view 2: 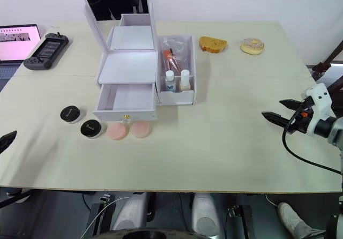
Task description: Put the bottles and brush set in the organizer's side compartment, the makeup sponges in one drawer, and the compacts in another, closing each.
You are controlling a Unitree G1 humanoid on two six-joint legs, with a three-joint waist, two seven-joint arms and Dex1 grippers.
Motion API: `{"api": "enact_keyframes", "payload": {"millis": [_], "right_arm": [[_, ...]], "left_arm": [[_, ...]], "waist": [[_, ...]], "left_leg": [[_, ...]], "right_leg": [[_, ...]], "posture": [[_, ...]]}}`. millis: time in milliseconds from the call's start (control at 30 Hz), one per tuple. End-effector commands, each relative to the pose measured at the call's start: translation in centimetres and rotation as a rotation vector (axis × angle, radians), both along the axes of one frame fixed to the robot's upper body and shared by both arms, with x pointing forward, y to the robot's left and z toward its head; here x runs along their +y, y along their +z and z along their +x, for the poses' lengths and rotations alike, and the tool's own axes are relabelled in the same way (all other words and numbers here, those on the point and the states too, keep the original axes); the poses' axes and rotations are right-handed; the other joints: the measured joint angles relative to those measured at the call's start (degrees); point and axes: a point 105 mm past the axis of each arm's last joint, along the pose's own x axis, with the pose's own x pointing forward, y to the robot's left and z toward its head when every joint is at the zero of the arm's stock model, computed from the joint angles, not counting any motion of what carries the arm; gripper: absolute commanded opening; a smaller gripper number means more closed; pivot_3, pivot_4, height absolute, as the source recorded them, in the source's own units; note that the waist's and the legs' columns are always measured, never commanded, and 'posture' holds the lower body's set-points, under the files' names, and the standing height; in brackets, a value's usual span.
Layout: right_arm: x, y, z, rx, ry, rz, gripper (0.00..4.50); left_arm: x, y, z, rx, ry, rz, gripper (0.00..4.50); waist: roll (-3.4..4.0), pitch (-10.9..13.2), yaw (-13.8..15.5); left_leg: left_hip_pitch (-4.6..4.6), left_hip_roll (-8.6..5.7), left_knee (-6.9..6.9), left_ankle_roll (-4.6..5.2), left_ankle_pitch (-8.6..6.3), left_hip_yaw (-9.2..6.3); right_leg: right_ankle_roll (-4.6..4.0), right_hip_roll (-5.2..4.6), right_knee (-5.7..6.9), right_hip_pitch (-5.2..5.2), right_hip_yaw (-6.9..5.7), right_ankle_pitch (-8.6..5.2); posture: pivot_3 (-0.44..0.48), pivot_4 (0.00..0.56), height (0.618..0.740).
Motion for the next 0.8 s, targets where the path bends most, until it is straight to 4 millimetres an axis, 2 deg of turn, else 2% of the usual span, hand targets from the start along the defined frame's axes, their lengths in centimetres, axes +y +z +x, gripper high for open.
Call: {"api": "enact_keyframes", "payload": {"millis": [33,67,133,167,367,500,667,800], "right_arm": [[-0.1,1.0,-0.3,-0.016,-0.004,0.010,4.50],[-0.2,1.0,-0.3,-0.020,-0.007,0.003,4.50],[-0.1,1.4,-0.3,-0.045,-0.005,-0.004,4.50],[0.0,1.6,-0.4,-0.049,0.003,-0.008,4.50],[0.6,2.4,-0.6,-0.055,0.043,-0.007,4.50],[3.9,4.3,-1.4,-0.109,0.234,-0.047,4.50],[8.0,6.8,-2.5,-0.110,0.425,-0.004,4.50],[11.7,7.6,-3.5,-0.062,0.595,0.007,4.50]], "left_arm": [[0.1,1.0,0.4,-0.004,-0.024,0.033,4.46],[0.1,1.0,0.4,0.004,-0.031,0.029,4.46],[-0.1,1.0,0.7,0.013,-0.047,0.021,4.46],[-0.2,1.0,0.8,0.019,-0.058,0.011,4.46],[-1.4,0.5,0.8,0.060,-0.119,0.000,4.46],[-3.6,-0.3,-0.1,0.090,-0.193,-0.030,4.46],[-6.7,-1.0,-1.5,0.132,-0.275,-0.080,4.46],[-10.3,-1.9,-2.8,0.175,-0.372,-0.123,4.46]], "waist": [[-0.14,-0.1,1.0],[-0.34,-0.2,1.7],[-0.73,-0.3,2.1],[-0.74,-0.3,1.9],[-0.92,-0.3,-0.8],[-0.94,-0.3,-1.7],[-1.02,-0.3,-1.6],[-1.09,-0.3,-1.4]], "left_leg": [[0.01,0.79,0.18,-0.10,-0.10,1.19],[0.00,1.33,0.28,-0.22,-0.24,2.03],[0.04,2.90,0.45,-0.35,-0.54,4.74],[0.04,3.03,0.37,-0.28,-0.58,5.22],[0.81,3.06,0.34,-0.27,-0.58,5.24],[0.88,3.07,0.33,-0.27,-0.58,5.25],[0.91,3.19,0.27,-0.26,-0.59,5.26],[0.92,3.25,0.35,-0.27,-0.59,5.25]], "right_leg": [[-0.11,0.43,0.11,-0.65,0.60,0.07],[-0.29,0.95,0.14,-0.93,1.23,0.18],[-0.96,2.11,0.26,-1.99,2.87,0.59],[-1.01,2.31,0.32,-2.08,3.34,0.73],[-0.59,2.23,0.25,-1.24,3.33,0.64],[-0.59,2.21,0.29,-1.19,3.33,0.65],[-0.56,2.29,0.31,-1.20,3.31,0.66],[-0.56,2.32,0.29,-1.21,3.29,0.65]], "posture": [[0.000,0.150,0.738],[0.000,0.150,0.738],[0.000,0.150,0.737],[0.000,0.150,0.737],[0.000,0.150,0.737],[0.000,0.150,0.737],[0.000,0.150,0.737],[0.000,0.150,0.737]]}}
